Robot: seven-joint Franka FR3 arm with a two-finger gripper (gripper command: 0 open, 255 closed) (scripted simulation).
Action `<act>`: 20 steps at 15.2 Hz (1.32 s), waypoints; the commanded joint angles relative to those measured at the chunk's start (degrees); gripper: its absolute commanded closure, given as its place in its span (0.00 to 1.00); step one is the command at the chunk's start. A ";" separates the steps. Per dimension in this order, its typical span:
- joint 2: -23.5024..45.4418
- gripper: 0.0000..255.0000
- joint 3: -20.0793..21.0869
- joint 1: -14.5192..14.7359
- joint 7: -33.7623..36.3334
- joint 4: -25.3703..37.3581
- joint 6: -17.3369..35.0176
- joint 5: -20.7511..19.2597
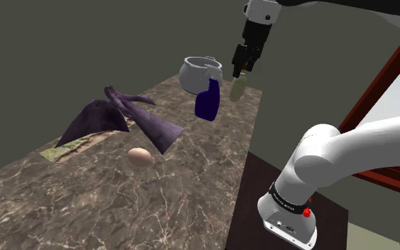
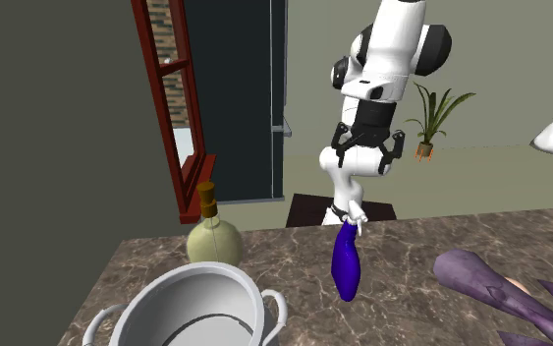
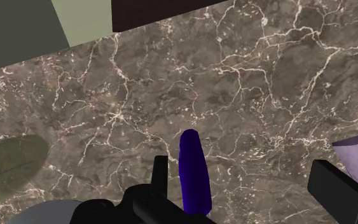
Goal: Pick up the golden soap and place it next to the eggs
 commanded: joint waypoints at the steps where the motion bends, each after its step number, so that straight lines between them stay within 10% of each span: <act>1: 0.00 0.00 0.00 0.00 0.00 0.00 0.00 0.00; 20: 26.05 0.00 -23.43 -2.38 -28.13 22.86 7.12 -3.31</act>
